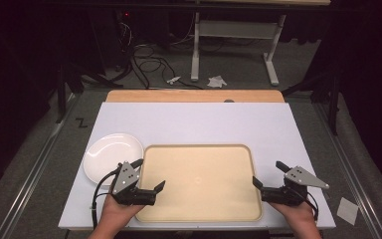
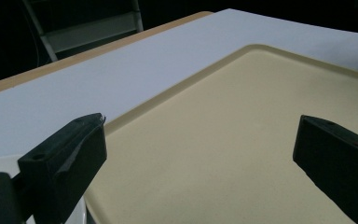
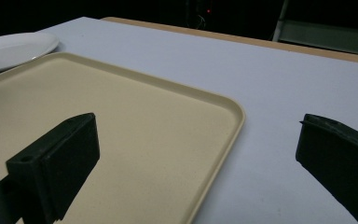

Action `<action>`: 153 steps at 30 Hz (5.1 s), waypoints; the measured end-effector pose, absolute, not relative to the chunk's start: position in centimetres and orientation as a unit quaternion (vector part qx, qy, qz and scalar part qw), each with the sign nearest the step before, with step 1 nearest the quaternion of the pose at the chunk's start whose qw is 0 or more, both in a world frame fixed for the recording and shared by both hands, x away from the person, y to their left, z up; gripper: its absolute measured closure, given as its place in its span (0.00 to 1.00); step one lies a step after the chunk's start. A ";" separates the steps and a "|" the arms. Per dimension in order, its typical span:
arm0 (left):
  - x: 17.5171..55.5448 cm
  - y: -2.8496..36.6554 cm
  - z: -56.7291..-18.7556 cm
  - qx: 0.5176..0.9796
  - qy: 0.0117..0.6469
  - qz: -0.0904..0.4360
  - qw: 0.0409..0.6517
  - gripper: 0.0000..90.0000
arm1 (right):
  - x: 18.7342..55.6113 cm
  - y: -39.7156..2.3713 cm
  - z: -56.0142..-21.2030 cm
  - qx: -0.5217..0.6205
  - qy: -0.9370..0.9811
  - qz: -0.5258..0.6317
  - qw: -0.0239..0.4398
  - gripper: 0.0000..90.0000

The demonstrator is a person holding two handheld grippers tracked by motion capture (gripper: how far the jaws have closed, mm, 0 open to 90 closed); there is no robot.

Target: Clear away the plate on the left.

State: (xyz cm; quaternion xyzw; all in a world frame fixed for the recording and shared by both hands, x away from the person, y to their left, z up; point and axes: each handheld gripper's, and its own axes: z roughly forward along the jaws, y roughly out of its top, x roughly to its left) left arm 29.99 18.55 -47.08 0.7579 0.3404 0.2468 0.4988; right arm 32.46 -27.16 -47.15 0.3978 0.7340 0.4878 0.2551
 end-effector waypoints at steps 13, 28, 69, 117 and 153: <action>29.9 18.7 -47.1 0.763 0.340 0.245 0.493 0.06 | 32.5 -26.7 -47.1 0.399 0.735 0.478 0.270 0.00; 30.2 18.8 -47.4 0.763 0.358 0.233 0.485 0.00 | 32.5 -26.1 -46.8 0.397 0.737 0.465 0.289 0.01; 29.9 28.4 -46.2 0.323 0.617 0.188 0.693 0.10 | 33.0 -26.0 -47.0 0.395 0.731 0.477 0.286 0.01; 31.8 31.9 -51.8 0.153 0.809 0.016 0.568 0.19 | 33.0 -25.8 -47.0 0.397 0.731 0.476 0.286 0.01; 33.5 31.7 -51.9 0.112 0.834 0.037 0.539 0.33 | 33.0 -25.9 -47.0 0.395 0.731 0.476 0.288 0.01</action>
